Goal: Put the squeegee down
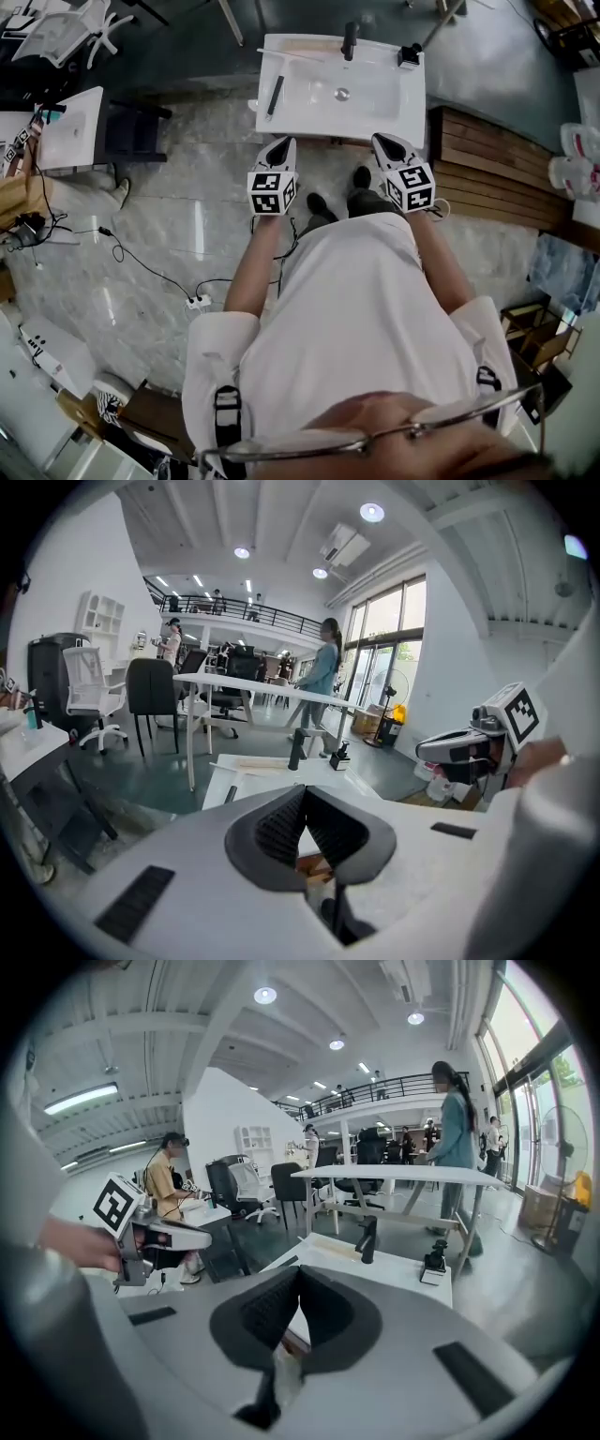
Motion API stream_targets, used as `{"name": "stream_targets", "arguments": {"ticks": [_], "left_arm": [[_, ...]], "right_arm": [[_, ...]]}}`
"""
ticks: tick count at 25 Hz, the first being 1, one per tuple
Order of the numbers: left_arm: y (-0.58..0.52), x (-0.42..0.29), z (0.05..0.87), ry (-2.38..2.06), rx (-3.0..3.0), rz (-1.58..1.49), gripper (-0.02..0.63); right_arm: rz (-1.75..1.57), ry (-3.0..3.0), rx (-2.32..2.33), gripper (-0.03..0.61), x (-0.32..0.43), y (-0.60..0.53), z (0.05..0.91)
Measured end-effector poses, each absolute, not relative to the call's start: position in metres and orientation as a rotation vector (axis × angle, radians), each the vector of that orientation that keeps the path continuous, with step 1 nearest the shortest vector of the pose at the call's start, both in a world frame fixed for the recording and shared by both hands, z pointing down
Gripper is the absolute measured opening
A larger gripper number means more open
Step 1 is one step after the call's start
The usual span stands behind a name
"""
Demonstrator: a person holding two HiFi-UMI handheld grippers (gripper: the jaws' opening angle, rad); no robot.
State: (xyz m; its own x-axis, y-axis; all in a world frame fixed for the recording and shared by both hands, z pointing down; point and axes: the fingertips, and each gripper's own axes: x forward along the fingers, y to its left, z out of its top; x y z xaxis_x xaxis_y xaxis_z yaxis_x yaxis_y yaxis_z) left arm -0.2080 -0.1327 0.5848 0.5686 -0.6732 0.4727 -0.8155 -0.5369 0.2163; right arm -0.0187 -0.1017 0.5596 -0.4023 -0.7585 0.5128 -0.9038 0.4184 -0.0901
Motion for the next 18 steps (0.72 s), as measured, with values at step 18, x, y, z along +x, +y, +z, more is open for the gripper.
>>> {"name": "stream_targets", "arguments": {"ticks": [18], "left_arm": [[-0.123,-0.130,0.549,-1.134,2.363,0.360,0.005]], "right_arm": [[0.480,-2.420,1.420,0.006,0.042,-0.111,0.527]]}}
